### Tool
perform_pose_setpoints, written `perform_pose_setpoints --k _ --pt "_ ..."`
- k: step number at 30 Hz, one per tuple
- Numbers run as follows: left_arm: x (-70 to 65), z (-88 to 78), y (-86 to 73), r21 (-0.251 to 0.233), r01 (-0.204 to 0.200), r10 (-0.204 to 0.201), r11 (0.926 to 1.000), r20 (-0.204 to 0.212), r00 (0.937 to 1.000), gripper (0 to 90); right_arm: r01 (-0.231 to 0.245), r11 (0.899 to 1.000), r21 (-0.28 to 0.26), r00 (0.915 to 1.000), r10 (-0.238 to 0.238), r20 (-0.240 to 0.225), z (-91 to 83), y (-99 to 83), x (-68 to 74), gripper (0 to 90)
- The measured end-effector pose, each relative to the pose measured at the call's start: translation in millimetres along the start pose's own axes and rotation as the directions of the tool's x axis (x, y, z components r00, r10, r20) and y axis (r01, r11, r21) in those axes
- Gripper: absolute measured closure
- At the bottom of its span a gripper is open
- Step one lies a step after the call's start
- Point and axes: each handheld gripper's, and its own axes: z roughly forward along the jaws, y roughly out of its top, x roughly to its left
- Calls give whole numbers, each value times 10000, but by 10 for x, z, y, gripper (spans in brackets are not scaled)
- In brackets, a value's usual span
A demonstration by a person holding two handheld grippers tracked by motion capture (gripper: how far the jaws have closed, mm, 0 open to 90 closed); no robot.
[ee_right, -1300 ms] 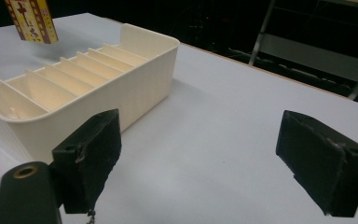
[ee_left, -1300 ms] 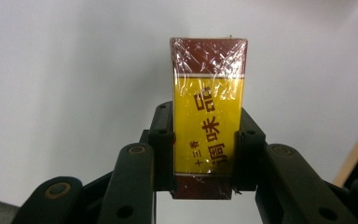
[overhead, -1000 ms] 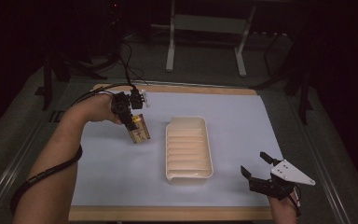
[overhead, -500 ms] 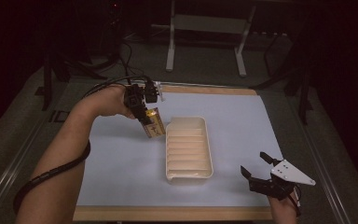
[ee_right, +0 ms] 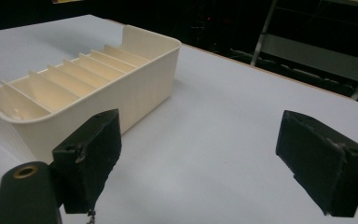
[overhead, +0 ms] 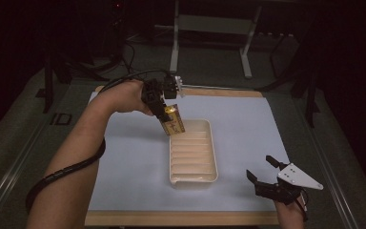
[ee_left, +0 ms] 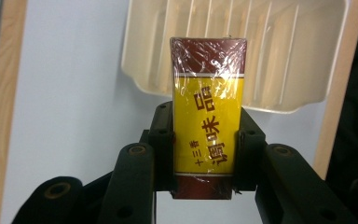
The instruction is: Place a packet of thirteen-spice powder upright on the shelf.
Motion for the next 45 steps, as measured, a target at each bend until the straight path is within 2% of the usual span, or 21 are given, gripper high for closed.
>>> perform_pose_setpoints --k 4,8,9,13,15,16,18,19,26,28,30,31,33,37,38,42,45 --pt "25 64 119 -30 -122 122 9999 105 9999 681 -17 10000 -18 10000 17 -23 0 -1 -3 141" --pt "40 78 145 -111 -92 93 9999 37 10000 681 -41 10000 -24 10000 40 -41 -4 -2 -4 141" --pt "109 162 206 -410 -195 195 9990 -3 9998 680 -44 10000 -35 10000 44 -41 -8 -3 -8 141" --pt "183 300 266 -423 -251 248 9988 -58 9997 680 -36 10000 -49 10000 36 -52 -10 -4 -10 142" --pt "213 372 294 -520 -404 398 9978 -110 9991 680 -49 10000 -36 10000 49 -78 -8 -5 -11 142" --pt "234 404 307 -553 -275 278 9981 55 9996 680 -62 10000 -38 9999 61 -89 -8 -5 -9 142" --pt "263 470 334 -568 -449 446 9974 -63 9990 680 -57 10000 -59 9999 56 -104 -6 -6 -9 142" --pt "283 500 348 -527 -465 466 9975 13 9989 680 -90 10000 -40 9999 89 -119 -6 -7 -7 142" --pt "395 619 399 -651 -633 631 9959 -52 9980 680 -129 9999 -23 9998 128 -158 -8 -11 -8 142" --pt "427 658 401 -712 -562 561 9959 -31 9984 681 -128 9999 -25 9998 127 -183 -7 -13 -9 142" --pt "449 697 404 -641 -519 515 9966 -75 9986 680 -119 9999 -19 9997 119 -191 -7 -13 -9 142" --pt "462 719 400 -686 -456 460 9966 43 9989 680 -98 10000 7 9998 98 -170 -9 -13 -9 142" --pt "487 756 407 -563 -362 358 9978 -70 9993 680 -96 10000 -3 9998 96 -174 -10 -13 -7 142" --pt "529 850 404 -293 -407 408 9987 8 9992 679 -120 9999 7 9998 120 -182 -8 -15 -8 142" --pt "527 874 400 -201 -501 499 9985 -84 9987 679 -118 9999 0 9998 118 -179 -7 -15 -8 142" --pt "531 933 389 -179 -568 569 9982 22 9984 679 -128 9999 9 9997 128 -189 -4 -17 -6 142" --pt "539 1017 385 -153 -477 480 9987 205 9986 679 -131 9999 42 9997 132 -190 -2 -18 -7 142"
